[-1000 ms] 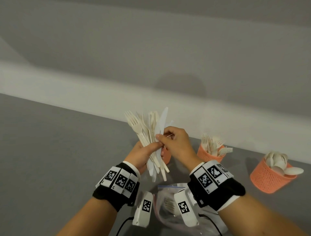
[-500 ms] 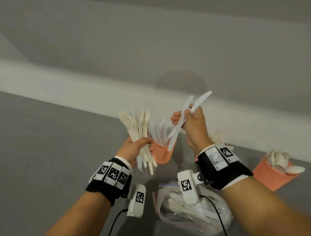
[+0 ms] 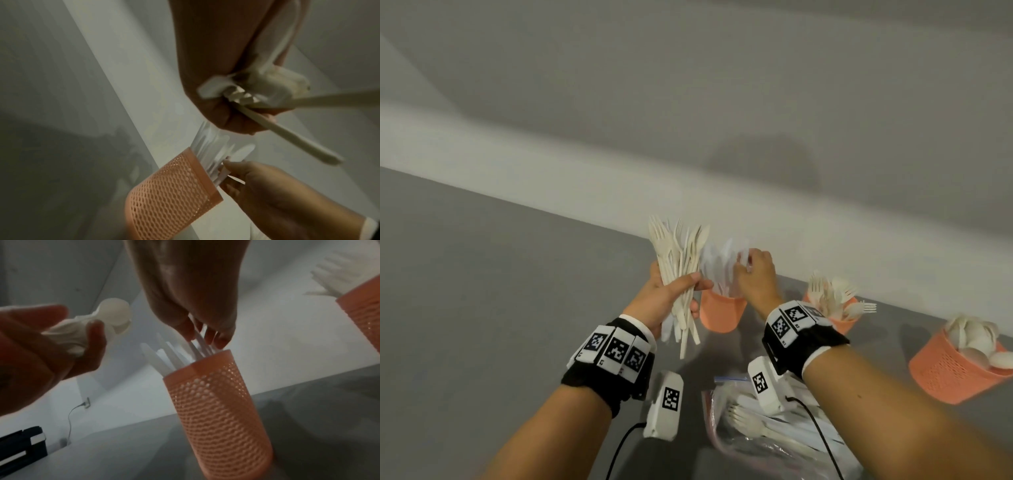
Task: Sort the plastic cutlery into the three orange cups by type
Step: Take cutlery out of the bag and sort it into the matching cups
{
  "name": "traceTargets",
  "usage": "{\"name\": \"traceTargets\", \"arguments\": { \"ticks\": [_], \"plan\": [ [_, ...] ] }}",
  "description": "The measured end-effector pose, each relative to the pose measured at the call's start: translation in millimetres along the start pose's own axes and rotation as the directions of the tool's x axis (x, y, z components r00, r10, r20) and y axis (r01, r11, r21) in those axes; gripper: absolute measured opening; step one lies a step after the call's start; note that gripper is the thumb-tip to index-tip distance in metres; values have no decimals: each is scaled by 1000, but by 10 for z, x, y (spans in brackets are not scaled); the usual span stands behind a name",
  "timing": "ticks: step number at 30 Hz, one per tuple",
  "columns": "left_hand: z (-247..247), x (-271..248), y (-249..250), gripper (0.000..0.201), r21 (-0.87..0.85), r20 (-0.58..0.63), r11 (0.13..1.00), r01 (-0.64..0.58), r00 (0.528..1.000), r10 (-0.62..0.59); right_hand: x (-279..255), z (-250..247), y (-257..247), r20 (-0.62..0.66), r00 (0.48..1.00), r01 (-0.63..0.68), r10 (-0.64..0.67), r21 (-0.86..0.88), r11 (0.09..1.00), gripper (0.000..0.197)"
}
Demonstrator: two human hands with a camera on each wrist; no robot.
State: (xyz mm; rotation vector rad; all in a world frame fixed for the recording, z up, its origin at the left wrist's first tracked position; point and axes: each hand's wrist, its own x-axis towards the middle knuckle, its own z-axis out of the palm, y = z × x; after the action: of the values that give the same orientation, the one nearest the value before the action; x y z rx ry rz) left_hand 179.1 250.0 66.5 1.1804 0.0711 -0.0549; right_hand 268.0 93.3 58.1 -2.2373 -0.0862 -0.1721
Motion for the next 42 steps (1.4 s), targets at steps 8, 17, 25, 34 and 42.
{"name": "traceTargets", "arguments": {
  "ticks": [8,17,25,34,42],
  "plan": [
    [-7,103,-17,48,-208,-202,974,-92,978,49,-412,-247,-414,-87,854,518,-513,63,853,19],
    [90,109,25,36,-197,-320,966,-168,942,99,-926,-67,-563,442,785,576,-434,-265,773,32],
    [76,148,86,32,-324,-321,932,-163,945,54,-994,-144,-500,334,667,743,-666,-236,626,21],
    [-36,343,-14,34,-365,-510,911,-194,860,-21,-950,-348,-128,177,806,501,-565,304,810,17],
    [-68,469,-105,30,-410,-550,891,-196,832,-70,-909,-304,-279,142,928,213,-345,557,803,18]
  ]
}}
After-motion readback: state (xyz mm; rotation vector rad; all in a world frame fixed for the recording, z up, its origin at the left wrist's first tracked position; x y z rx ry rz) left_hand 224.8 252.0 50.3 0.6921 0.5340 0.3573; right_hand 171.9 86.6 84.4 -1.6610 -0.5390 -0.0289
